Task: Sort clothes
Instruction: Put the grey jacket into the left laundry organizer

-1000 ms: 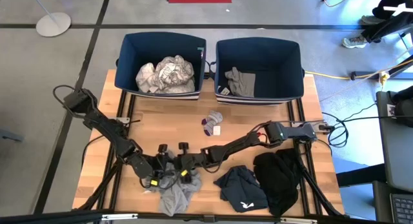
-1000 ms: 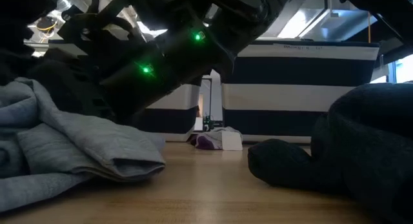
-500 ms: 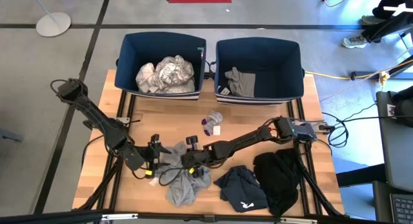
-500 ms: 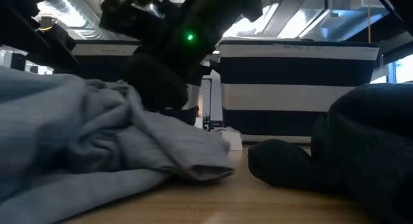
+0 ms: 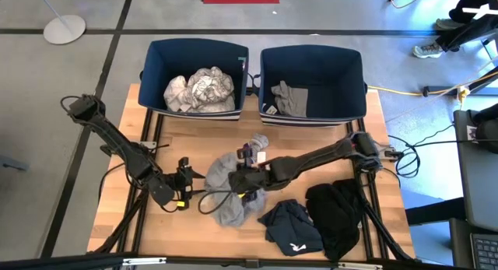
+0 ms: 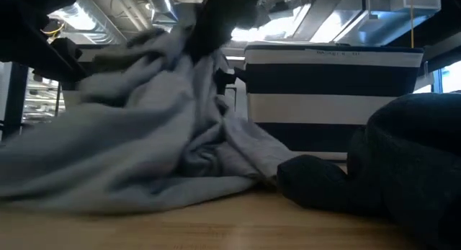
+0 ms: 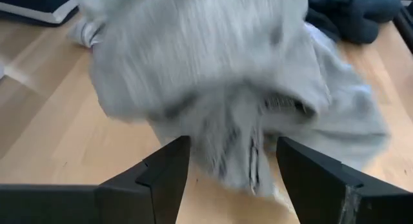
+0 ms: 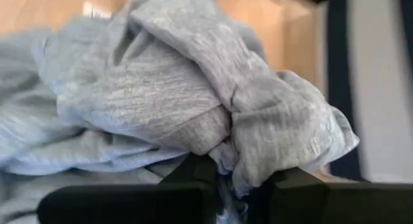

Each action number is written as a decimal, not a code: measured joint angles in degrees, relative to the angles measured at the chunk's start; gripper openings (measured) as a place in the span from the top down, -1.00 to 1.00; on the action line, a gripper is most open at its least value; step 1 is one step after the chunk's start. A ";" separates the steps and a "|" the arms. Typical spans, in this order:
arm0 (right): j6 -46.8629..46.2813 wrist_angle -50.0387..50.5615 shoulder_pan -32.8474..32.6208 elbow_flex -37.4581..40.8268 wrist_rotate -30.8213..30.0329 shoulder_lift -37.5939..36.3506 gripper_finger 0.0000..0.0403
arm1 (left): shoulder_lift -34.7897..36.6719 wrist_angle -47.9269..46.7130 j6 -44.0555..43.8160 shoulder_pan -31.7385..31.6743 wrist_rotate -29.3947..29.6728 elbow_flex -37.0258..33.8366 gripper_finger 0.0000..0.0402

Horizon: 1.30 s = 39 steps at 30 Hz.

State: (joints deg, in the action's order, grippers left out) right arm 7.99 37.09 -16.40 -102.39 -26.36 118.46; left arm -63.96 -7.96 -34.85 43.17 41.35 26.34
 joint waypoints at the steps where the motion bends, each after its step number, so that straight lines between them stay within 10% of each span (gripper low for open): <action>1: -0.08 1.22 0.06 0.01 -0.91 -1.36 0.81 | 0.00 0.60 0.29 -0.18 0.00 -0.02 -0.11; 21: 3.24 -2.17 7.75 0.00 -13.79 -31.32 0.81 | 0.00 2.46 2.27 -1.17 2.88 -1.03 -0.11; 39: 25.49 -35.55 24.76 -0.04 -17.02 -43.43 0.81 | 0.02 2.61 2.25 -1.28 3.96 -1.81 -0.11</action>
State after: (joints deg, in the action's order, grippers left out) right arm 33.48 1.53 8.36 -102.42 -43.38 75.03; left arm -63.94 -5.35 -32.60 41.89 45.31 24.53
